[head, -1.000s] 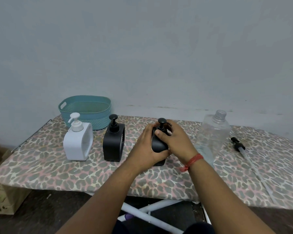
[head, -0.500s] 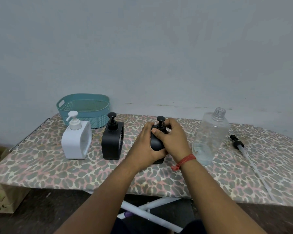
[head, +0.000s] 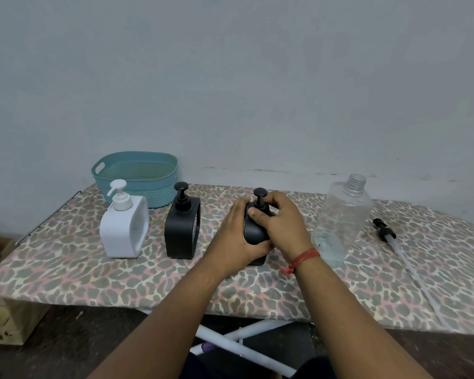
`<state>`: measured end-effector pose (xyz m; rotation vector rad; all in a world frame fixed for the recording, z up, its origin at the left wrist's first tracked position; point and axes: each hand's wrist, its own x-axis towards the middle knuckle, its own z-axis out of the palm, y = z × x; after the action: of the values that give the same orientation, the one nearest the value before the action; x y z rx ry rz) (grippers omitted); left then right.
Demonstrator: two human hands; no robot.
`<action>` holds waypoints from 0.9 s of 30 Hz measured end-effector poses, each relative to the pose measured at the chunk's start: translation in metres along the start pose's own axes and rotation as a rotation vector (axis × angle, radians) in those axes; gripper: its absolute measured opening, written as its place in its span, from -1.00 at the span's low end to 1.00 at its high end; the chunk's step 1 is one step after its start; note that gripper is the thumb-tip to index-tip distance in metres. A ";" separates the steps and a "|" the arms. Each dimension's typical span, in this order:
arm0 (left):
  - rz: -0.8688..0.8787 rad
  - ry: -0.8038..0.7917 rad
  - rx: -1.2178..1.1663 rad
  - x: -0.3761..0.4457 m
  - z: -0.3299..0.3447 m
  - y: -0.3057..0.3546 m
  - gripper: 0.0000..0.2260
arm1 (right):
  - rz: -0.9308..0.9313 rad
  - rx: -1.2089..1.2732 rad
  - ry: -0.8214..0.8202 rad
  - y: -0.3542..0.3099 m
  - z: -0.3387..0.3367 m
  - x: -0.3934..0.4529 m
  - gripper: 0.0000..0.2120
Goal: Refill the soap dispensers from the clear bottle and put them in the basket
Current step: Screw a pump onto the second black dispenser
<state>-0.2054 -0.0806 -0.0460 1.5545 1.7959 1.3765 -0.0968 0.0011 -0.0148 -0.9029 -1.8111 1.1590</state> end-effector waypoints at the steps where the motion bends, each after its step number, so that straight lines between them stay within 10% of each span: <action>1: -0.003 -0.001 0.001 0.000 0.000 0.000 -0.29 | -0.007 0.003 0.005 0.001 0.001 -0.001 -0.80; 14: -0.022 -0.073 0.200 -0.014 -0.012 0.013 -0.02 | -0.011 -0.053 0.023 -0.002 0.000 -0.038 -0.39; 27: 0.336 0.245 0.958 -0.101 -0.079 0.058 -0.31 | -0.429 -0.647 0.150 -0.053 -0.001 -0.113 -0.25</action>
<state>-0.2072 -0.2104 0.0085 2.2981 2.6638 0.8545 -0.0542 -0.1140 0.0080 -0.8520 -2.1476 0.2233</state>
